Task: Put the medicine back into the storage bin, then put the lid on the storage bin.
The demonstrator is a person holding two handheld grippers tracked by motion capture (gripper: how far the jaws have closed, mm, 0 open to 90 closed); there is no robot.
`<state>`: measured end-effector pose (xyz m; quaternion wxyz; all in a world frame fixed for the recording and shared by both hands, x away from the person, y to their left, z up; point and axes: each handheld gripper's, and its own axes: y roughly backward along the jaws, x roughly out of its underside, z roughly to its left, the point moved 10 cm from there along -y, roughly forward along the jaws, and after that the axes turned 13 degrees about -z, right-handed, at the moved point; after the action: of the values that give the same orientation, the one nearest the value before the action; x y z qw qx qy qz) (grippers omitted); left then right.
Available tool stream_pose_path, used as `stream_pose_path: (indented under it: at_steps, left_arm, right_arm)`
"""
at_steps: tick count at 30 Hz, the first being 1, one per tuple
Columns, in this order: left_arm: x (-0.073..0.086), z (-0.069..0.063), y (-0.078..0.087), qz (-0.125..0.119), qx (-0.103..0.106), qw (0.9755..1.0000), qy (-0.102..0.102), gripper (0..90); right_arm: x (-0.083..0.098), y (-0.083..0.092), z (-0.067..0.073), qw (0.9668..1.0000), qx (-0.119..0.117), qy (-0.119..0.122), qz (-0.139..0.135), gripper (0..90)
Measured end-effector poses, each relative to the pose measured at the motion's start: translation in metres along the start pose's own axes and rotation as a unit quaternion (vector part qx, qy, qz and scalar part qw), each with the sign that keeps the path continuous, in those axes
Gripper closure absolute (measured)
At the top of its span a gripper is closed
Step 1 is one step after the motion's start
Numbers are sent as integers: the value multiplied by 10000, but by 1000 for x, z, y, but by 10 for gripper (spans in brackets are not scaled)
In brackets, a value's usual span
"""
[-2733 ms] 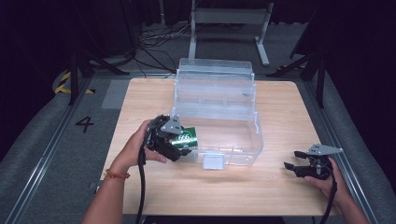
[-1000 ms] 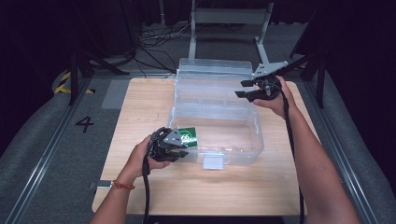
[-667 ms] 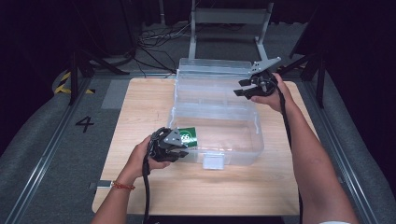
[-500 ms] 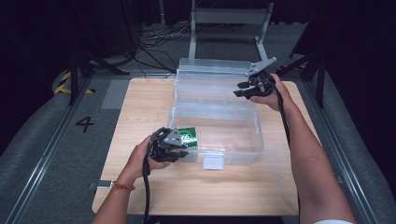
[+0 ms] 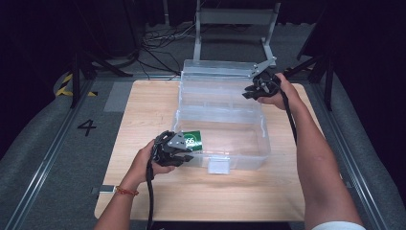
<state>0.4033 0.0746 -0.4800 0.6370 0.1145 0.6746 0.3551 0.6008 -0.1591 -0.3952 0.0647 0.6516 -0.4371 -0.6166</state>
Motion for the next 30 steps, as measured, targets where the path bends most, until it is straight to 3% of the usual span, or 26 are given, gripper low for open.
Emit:
stream_pose_path:
  at_steps: [2,4,6,12,24,30]
  left_arm:
    - [0,0,0,11,4,10000,0,737]
    - [0,0,0,37,0,10000,-24,737]
    - [0,0,0,32,-19,10000,-32,739]
    - [0,0,0,10,47,10000,-47,744]
    - [0,0,-2,-22,49,10000,41,746]
    - [-1,-1,-4,-120,118,9998,96,750]
  right_arm:
    - [-1,-1,0,9997,-44,174,147,733]
    - [-2,-2,1,9995,-94,157,240,747]
    - [-3,-2,1,9987,-141,294,390,763]
    - [-4,-3,4,9956,-43,634,683,781]
    - [-5,-1,6,9939,14,953,552,813]
    - [-7,1,9,9933,-122,1045,471,829]
